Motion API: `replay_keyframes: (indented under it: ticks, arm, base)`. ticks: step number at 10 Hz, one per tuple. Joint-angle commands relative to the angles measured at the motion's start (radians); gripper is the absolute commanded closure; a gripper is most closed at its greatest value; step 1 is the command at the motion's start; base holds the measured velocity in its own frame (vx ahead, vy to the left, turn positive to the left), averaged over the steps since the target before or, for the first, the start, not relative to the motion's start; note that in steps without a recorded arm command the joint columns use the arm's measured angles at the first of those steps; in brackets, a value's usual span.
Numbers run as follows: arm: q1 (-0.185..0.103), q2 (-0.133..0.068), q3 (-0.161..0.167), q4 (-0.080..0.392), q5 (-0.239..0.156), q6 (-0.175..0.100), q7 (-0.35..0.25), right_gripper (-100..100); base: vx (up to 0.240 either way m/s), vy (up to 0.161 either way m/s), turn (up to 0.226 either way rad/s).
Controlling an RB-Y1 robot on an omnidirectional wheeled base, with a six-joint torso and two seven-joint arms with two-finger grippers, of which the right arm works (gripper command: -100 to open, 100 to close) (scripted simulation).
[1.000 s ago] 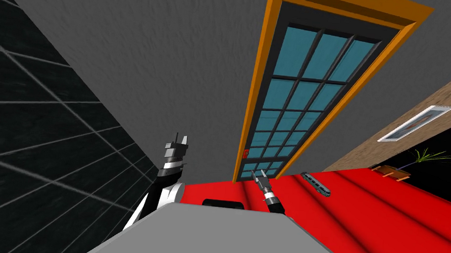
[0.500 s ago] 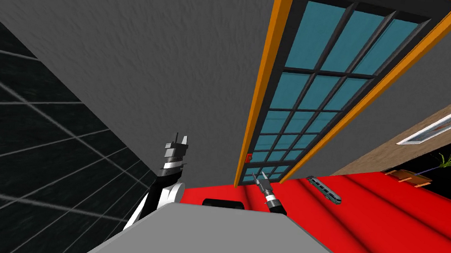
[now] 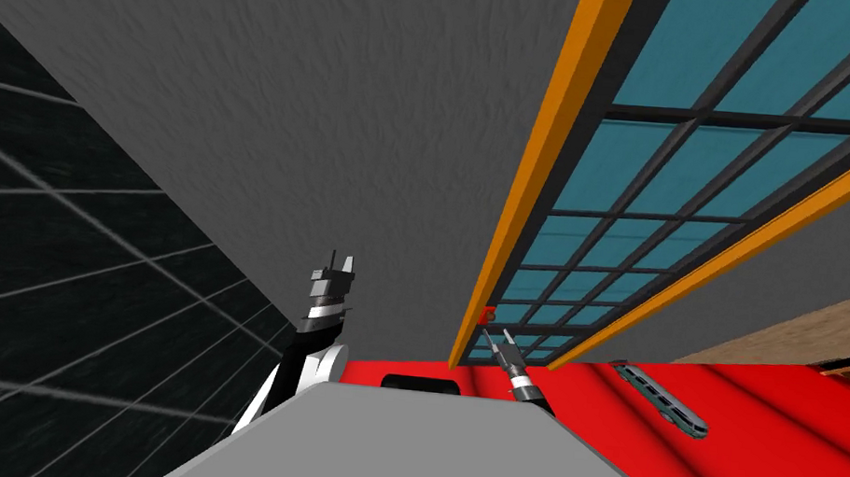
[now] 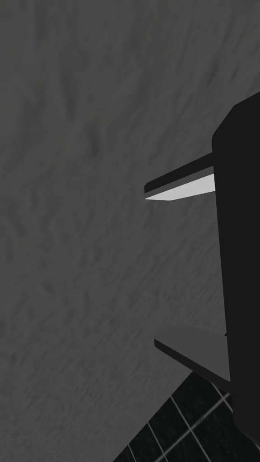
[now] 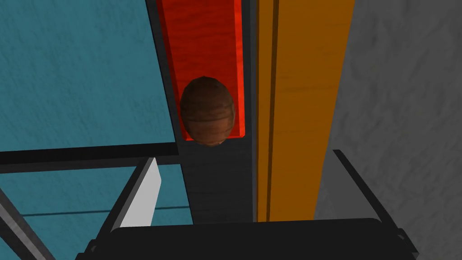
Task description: Pull the door open
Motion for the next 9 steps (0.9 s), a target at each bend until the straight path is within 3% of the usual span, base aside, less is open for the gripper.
replay_keyframes:
  ticks: [1,4,5,6,9]
  arm:
    - [-0.002,-0.017,-0.019,0.031,-0.013,-0.021,-0.001,-100]
    - [0.005,-0.037,-0.049,0.061,-0.034,-0.044,-0.004,-100]
    - [0.008,-0.031,-0.041,0.064,-0.028,-0.047,-0.002,-100]
    - [0.008,-0.031,-0.041,0.064,-0.028,-0.047,-0.002,100]
    - [0.008,-0.031,-0.041,0.064,-0.028,-0.047,-0.002,100]
  base:
    - [0.157,0.035,0.151]
    - [0.185,0.007,0.096]
    - [0.044,0.010,-0.030]
    - [-0.033,0.008,0.007]
    - [-0.009,-0.012,-0.002]
